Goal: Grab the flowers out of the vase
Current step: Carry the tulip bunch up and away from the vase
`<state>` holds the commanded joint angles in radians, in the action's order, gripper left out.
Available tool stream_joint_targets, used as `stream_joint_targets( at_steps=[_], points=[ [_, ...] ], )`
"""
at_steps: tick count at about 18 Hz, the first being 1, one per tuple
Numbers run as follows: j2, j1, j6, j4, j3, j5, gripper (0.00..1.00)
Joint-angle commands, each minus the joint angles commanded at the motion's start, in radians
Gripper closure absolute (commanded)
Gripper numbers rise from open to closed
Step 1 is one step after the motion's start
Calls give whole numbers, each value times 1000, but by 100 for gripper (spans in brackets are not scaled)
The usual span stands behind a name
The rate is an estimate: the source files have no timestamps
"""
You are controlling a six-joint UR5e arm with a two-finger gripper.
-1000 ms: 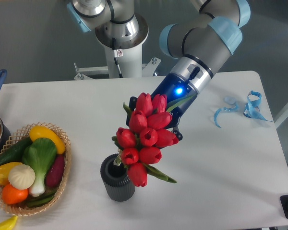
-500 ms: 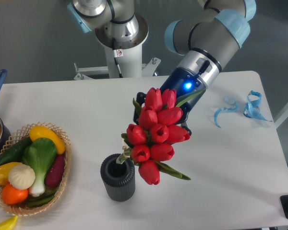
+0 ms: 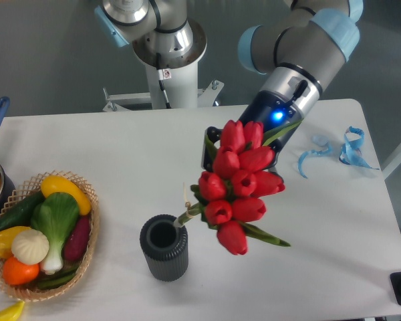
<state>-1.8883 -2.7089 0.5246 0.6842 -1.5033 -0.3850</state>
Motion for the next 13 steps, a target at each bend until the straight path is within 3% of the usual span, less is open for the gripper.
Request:
stream_joint_targets(
  at_steps=[8,13],
  points=[
    [-2,-54,12,2,-9,-9,100],
    [-6,-91,165,2,-31,-59,100]
  ],
)
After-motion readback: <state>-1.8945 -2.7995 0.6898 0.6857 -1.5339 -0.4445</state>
